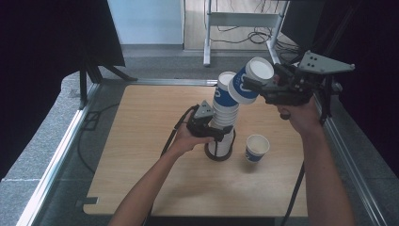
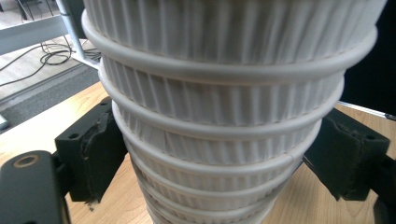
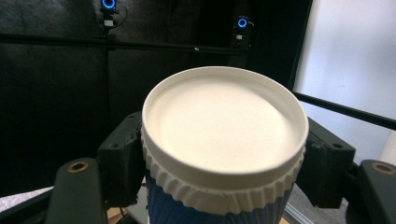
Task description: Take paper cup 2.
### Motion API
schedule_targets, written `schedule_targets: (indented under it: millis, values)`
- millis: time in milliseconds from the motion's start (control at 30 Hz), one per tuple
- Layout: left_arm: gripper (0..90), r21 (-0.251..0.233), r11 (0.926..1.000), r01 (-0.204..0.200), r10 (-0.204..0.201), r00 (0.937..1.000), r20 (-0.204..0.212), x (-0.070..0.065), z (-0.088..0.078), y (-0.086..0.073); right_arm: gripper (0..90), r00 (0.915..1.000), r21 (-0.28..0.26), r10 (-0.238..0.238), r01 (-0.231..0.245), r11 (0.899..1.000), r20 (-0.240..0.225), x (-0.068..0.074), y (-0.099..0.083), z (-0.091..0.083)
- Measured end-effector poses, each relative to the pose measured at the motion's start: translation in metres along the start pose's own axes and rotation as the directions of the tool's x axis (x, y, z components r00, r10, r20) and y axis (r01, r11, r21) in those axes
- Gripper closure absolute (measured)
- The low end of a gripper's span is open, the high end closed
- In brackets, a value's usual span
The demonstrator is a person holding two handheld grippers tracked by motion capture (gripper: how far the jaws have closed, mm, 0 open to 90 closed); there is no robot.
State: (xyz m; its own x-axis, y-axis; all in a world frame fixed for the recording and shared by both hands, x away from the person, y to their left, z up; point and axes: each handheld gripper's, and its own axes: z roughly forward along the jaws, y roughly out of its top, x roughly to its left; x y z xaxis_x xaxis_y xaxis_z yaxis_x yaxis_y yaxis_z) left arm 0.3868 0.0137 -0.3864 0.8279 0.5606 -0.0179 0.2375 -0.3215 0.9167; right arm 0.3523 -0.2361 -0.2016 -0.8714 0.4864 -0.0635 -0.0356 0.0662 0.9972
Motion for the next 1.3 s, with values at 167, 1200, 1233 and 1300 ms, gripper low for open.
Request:
schedule_targets:
  millis: [167,1200,1233,1300]
  values:
    - [12.7,0.000,1.0000,0.003,-0.003,1.0000,-0.001,0.000,0.000,0.000,27.8,1.0000,-0.014,-0.001,0.001,1.000,-0.004,0.006,-0.005,-0.012]
    - [12.6,0.014,0.9999,-0.001,0.002,0.9997,-0.022,-0.004,0.000,0.003,27.9,0.9990,0.017,0.044,-0.043,0.999,-0.012,0.019,-0.079,-0.043]
    - [12.5,0.016,0.9999,-0.002,0.003,0.9997,-0.023,-0.004,0.000,0.003,27.8,0.9988,0.018,0.047,-0.047,0.999,-0.014,0.020,-0.082,-0.043]
    - [12.4,0.016,0.9999,-0.003,0.003,0.9997,-0.025,-0.004,0.000,0.003,27.8,0.9986,0.023,0.051,-0.051,0.998,-0.016,0.021,-0.088,-0.042]
